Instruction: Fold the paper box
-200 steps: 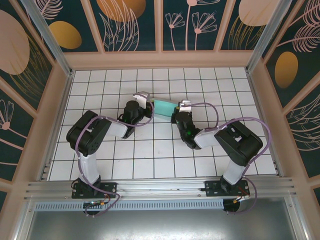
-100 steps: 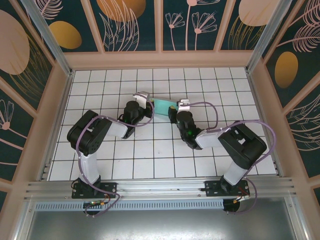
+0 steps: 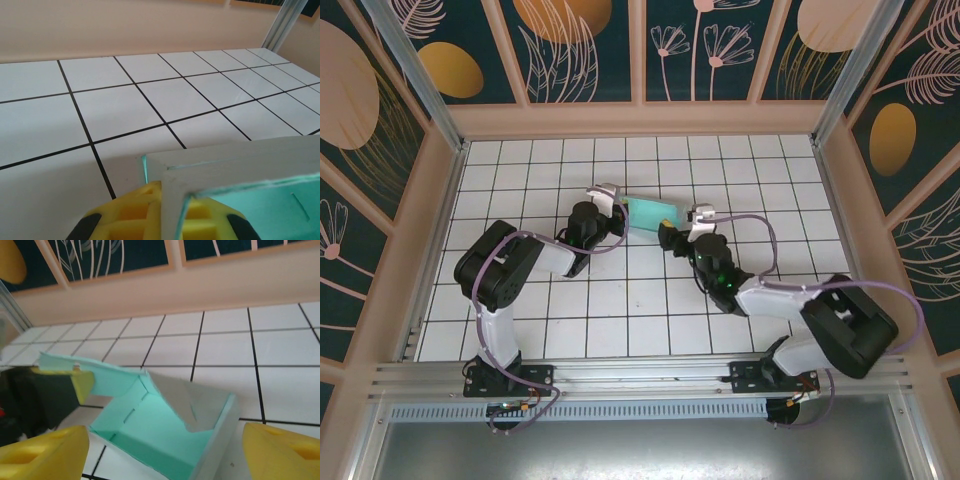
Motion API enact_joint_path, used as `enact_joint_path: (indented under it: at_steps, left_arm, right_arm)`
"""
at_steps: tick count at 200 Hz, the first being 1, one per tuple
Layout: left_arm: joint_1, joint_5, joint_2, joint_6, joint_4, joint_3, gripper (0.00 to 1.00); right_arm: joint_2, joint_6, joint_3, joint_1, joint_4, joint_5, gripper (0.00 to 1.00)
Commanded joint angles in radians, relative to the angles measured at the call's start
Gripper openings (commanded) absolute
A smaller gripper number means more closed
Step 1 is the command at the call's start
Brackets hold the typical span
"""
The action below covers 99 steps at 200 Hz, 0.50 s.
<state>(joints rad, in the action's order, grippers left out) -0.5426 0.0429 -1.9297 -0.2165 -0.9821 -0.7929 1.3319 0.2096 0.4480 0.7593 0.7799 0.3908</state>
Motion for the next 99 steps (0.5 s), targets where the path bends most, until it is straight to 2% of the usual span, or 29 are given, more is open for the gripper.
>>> enact_joint_path:
  at_steps: [1,20,39,68,99]
  left_arm:
    - [-0.006,0.004,-0.021,0.009,0.003,-0.023,0.0]
    - [-0.005,0.01,-0.024,0.002,-0.003,-0.023,0.0]
    - [-0.006,0.014,-0.032,-0.003,-0.009,-0.024,0.0]
    - [-0.006,0.019,-0.042,-0.01,-0.017,-0.024,0.0]
    - [-0.007,0.018,-0.045,-0.003,-0.013,-0.023,0.0]
  right_arm:
    - [-0.122,-0.037,-0.007,-0.008,-0.044,0.005,0.81]
    - [-0.191,-0.041,0.023,-0.047,-0.114,-0.013,0.81]
    - [-0.186,0.077,0.136,-0.136,-0.307,-0.036,0.81]
    - [-0.031,0.218,0.399,-0.239,-0.62,-0.141,0.81]
    - [0.189,0.244,0.663,-0.249,-0.821,-0.297,0.81]
